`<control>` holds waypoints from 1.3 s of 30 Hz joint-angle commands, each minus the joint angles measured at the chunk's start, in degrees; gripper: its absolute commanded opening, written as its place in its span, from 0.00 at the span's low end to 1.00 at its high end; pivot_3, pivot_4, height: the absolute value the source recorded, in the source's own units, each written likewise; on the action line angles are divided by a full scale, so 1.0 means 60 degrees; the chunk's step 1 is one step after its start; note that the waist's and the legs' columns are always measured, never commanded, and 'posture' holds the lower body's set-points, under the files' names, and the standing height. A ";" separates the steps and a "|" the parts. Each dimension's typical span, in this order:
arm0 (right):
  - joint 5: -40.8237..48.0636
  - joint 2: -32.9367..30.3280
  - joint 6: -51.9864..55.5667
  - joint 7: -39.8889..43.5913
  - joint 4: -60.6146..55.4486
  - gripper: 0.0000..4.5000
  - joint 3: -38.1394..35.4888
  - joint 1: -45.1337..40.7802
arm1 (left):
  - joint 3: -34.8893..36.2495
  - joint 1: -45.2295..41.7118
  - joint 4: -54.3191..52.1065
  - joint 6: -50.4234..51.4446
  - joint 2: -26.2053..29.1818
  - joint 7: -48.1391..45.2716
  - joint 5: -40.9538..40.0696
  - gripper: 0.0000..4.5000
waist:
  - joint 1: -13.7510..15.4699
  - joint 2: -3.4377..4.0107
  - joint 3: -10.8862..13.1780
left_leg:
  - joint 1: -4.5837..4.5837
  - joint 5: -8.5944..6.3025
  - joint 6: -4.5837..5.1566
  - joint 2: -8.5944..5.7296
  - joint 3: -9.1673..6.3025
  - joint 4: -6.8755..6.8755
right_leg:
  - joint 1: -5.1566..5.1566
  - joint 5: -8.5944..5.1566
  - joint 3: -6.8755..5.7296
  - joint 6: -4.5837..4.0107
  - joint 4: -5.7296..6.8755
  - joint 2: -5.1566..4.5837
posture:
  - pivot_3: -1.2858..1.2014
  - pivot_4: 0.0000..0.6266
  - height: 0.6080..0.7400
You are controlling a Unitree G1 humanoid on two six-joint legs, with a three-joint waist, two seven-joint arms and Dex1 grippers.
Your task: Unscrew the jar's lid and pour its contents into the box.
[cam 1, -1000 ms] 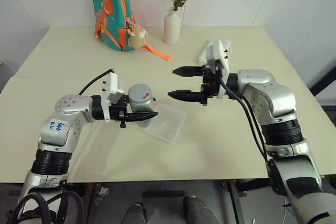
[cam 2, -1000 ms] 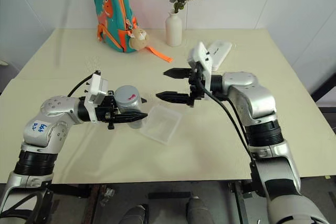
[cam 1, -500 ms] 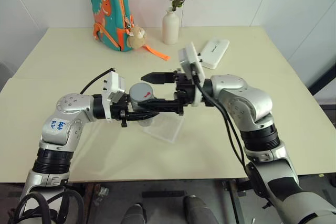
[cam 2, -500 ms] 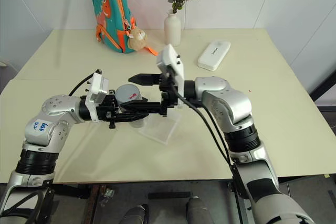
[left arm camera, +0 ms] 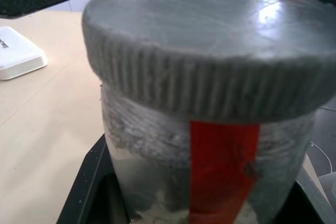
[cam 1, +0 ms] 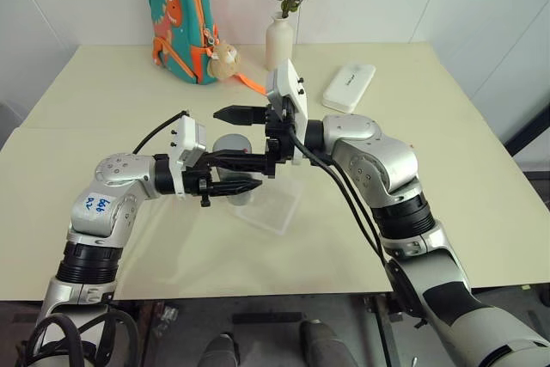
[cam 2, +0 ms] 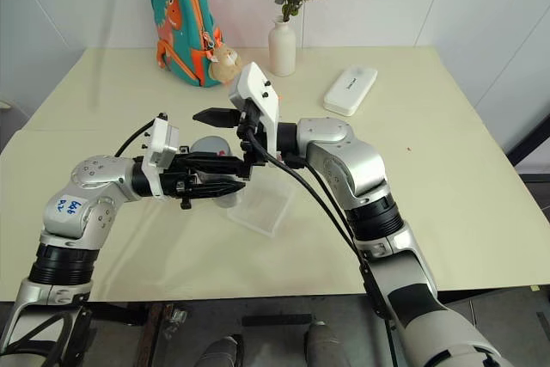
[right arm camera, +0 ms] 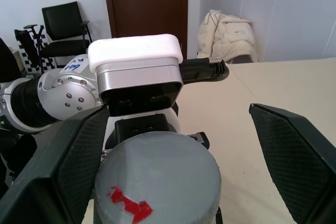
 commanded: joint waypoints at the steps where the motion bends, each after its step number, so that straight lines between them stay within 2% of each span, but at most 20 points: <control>1: -0.0208 -0.0555 -0.0453 0.0185 0.0296 0.99 -0.0454 -0.0340 | 0.0139 -0.0152 -0.0298 0.0001 0.0001 -0.0065 -0.0224 0.44 | 0.0007 0.0000 0.0000 | 0.0000 0.0000 0.0000 0.0000 0.0000 0.0000 | 0.0000 0.0000 0.0000 0.0000 0.0000 0.0000 | 0.52 0.24 1.00; 7: -0.0005 -0.2080 -0.0635 0.1398 0.0738 0.99 -0.1017 -0.0075 | 0.0262 -0.0162 -0.0220 0.0079 0.0059 -0.0047 -0.0289 0.44 | 0.0031 0.0001 0.0001 | -0.0001 0.0000 0.0000 0.0000 0.0000 0.0000 | 0.0001 0.0000 -0.0001 0.0000 -0.0003 0.0000 | 0.52 0.24 1.00; 10: 0.0362 -0.2261 -0.0337 0.1666 0.0622 0.99 -0.1164 -0.0085 | 0.0293 -0.0188 -0.0153 0.0081 0.0048 -0.0061 -0.0269 0.44 | -0.0014 0.0001 0.0001 | -0.0004 0.0000 0.0001 -0.0001 0.0000 -0.0003 | 0.0000 0.0000 -0.0001 0.0000 -0.0014 -0.0001 | 0.52 0.24 1.00; 16: 0.0927 -0.1691 0.0382 0.1448 -0.0373 0.99 -0.0993 0.0082 | 0.0253 -0.0289 -0.0053 0.0090 -0.0014 -0.0074 -0.0234 0.44 | -0.0066 0.0006 0.0004 | 0.0005 0.0002 0.0004 0.0004 -0.0001 -0.0011 | -0.0002 -0.0001 0.0001 -0.0001 0.0003 0.0005 | 0.52 0.24 1.00; 24: 0.0748 -0.0743 0.0712 0.0679 -0.1096 0.99 -0.0287 0.0261 | 0.0160 -0.0396 0.0036 0.0100 -0.0108 -0.0094 -0.0201 0.44 | 0.0022 0.0006 0.0004 | -0.0001 0.0003 0.0002 0.0001 -0.0002 -0.0003 | -0.0001 -0.0001 -0.0001 -0.0001 0.0000 0.0001 | 0.52 0.24 1.00; 34: -0.0202 -0.0163 -0.0275 0.0196 -0.0184 0.99 0.0114 -0.0193 | 0.0091 -0.0407 -0.0016 0.0142 -0.0243 -0.0083 -0.0192 0.44 | 0.0005 0.0006 0.0004 | 0.0000 0.0004 0.0001 0.0001 -0.0005 -0.0004 | -0.0002 -0.0001 -0.0004 -0.0001 0.0006 0.0002 | 0.52 0.24 1.00; 39: -0.0169 -0.0053 -0.0232 0.0179 0.0126 0.99 -0.0154 -0.0395 | 0.0105 -0.0337 -0.0071 0.0137 -0.0262 -0.0066 -0.0200 0.44 | 0.0000 0.0006 0.0004 | -0.0002 0.0004 0.0001 0.0001 -0.0005 -0.0007 | -0.0002 -0.0001 -0.0004 -0.0001 -0.0001 0.0002 | 0.52 0.24 1.00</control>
